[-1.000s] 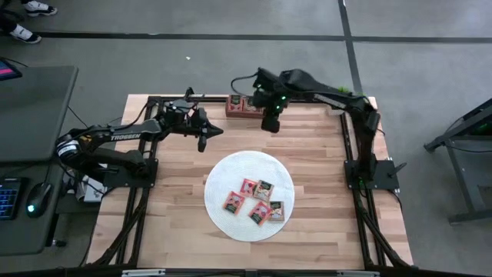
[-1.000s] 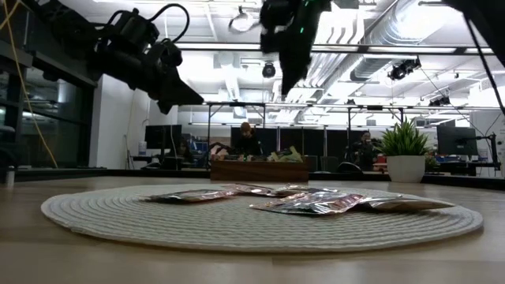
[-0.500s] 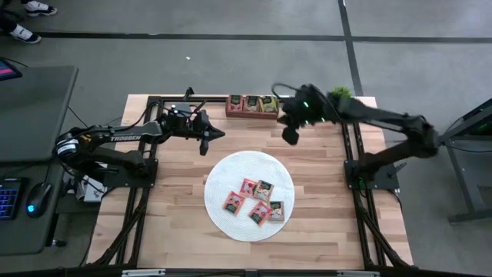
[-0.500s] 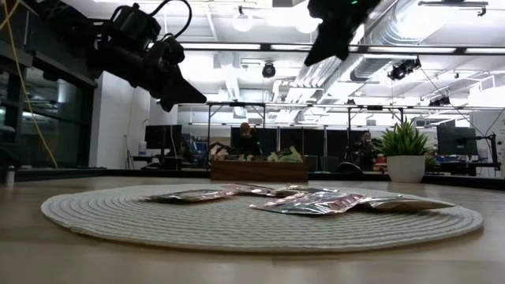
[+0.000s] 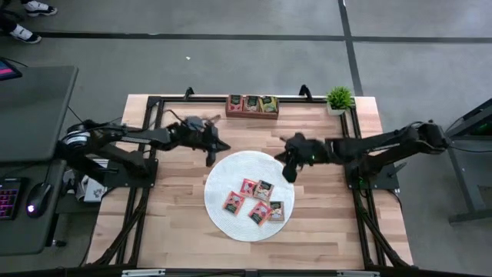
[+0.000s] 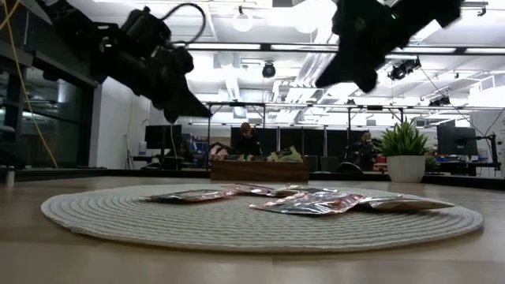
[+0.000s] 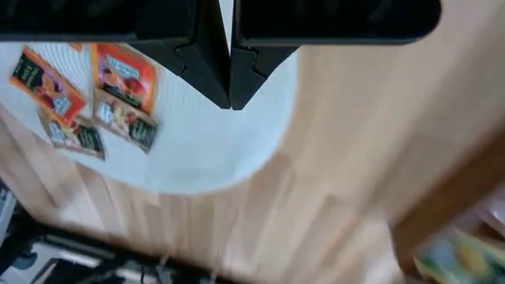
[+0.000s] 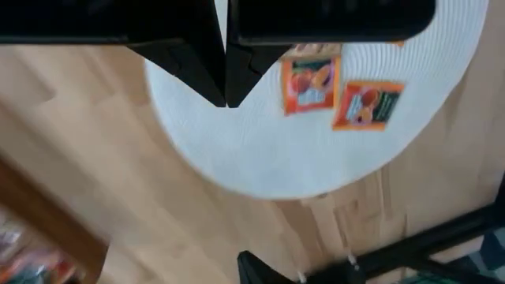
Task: Pick & Place Tea
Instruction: Put the brown tea bag into the middle section of the wooden organizer
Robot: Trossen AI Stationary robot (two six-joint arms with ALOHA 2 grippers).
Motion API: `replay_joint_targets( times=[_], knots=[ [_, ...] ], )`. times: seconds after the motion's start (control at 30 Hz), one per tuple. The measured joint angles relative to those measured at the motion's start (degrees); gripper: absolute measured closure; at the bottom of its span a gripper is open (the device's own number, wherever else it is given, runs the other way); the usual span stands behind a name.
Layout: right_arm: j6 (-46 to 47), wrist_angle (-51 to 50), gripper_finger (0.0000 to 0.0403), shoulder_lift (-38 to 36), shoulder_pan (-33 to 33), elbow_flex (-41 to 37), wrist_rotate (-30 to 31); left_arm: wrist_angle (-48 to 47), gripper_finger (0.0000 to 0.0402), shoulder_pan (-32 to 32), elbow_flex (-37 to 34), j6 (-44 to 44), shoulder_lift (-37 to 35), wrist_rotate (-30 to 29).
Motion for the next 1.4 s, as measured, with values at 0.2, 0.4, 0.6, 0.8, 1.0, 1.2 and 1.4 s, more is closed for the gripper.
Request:
replay_joint_targets(
  times=[0.2,0.4,0.6,0.8,1.0,1.2,1.4],
  knots=[
    [7.55,9.46,0.0403,3.85,7.91,-5.81,7.59,3.82,0.0401,-6.35,1.10,-11.22,7.60,-2.81],
    [8.27,11.39,0.0403,11.99,13.93,-3.71,7.60,3.96,0.0380,-11.36,7.24,-16.61,14.07,-3.46],
    [10.52,12.63,0.0403,18.86,18.67,-1.05,7.99,2.15,0.0310,-12.95,14.20,-16.79,18.28,-3.60],
    [12.64,13.89,0.0403,23.20,21.67,0.33,8.17,-4.76,0.0262,-12.93,19.83,-16.80,21.72,-2.91],
    [13.01,15.34,0.0403,26.03,23.20,0.97,8.47,-6.05,0.0252,-12.95,22.47,-16.88,25.47,-0.78],
    [13.48,16.73,0.0403,28.63,23.43,0.99,9.46,-5.96,0.0252,-12.97,22.91,-18.01,26.12,0.12],
    [13.45,18.75,0.0403,31.09,23.40,0.99,9.42,-5.82,0.0252,-12.97,22.91,-18.10,26.14,0.00]
  ],
)
